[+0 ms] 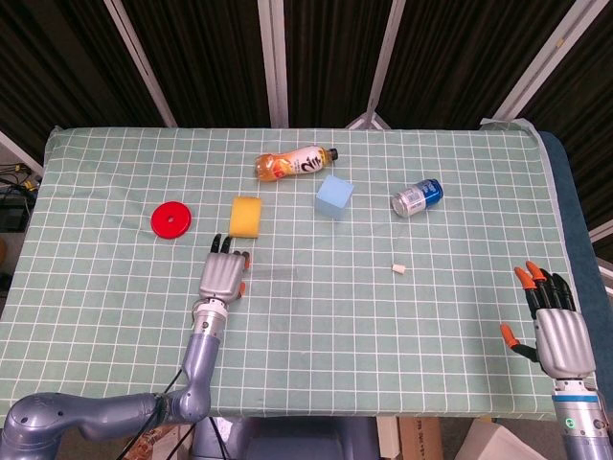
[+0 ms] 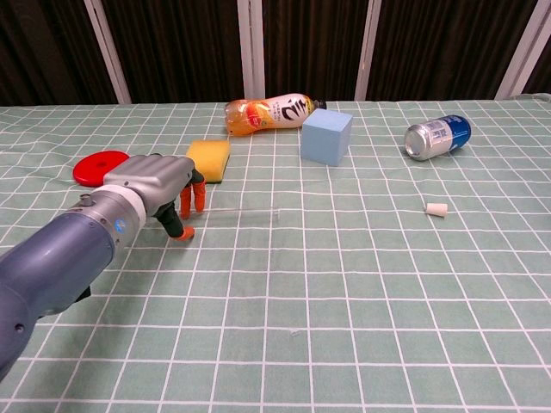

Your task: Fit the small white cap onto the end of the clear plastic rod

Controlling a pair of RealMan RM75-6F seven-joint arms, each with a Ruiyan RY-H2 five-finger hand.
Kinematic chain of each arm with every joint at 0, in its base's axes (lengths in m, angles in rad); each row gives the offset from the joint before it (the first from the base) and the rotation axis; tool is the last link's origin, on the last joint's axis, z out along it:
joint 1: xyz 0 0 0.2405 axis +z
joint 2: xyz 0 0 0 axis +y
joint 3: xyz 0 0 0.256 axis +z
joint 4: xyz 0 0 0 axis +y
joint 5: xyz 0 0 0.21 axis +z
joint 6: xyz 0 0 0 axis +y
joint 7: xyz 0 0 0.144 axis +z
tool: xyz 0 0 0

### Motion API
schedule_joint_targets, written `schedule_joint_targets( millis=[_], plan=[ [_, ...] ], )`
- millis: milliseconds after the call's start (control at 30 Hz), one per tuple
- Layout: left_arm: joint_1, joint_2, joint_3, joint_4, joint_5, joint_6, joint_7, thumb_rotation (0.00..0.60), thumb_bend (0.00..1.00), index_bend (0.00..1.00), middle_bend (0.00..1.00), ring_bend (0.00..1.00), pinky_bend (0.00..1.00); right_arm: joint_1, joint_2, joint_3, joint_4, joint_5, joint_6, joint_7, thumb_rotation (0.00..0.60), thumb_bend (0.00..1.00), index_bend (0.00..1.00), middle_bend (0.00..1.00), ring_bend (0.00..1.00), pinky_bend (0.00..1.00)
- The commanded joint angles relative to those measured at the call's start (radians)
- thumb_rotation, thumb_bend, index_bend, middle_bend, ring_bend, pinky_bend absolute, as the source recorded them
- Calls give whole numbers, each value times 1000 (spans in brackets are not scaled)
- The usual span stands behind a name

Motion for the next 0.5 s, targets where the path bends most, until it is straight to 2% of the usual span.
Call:
schedule_joint_targets(
  millis=[33,167,400,500],
  plan=[
    [-2,-3,1,2,-5,1,-2,600,425,453,466,103,0,-2,-1,1,-4,2,3,-5,600,348,0,0,0,0],
    [-2,-3,7,5,-7,3,-5,600,488,465,480,108,0,-4,-4,2,-5,-1,8,-12,600,348,0,0,0,0],
    [-3,-1,11,4,-1,5,-22,600,679,485,498,120,0,-5,-4,4,-8,1,7,-10,600,348,0,0,0,0],
    [-3,7,17,-10,22,5,-42,600,717,487,499,120,0,-5,-4,4,-8,0,7,-12,600,348,0,0,0,0]
  ],
)
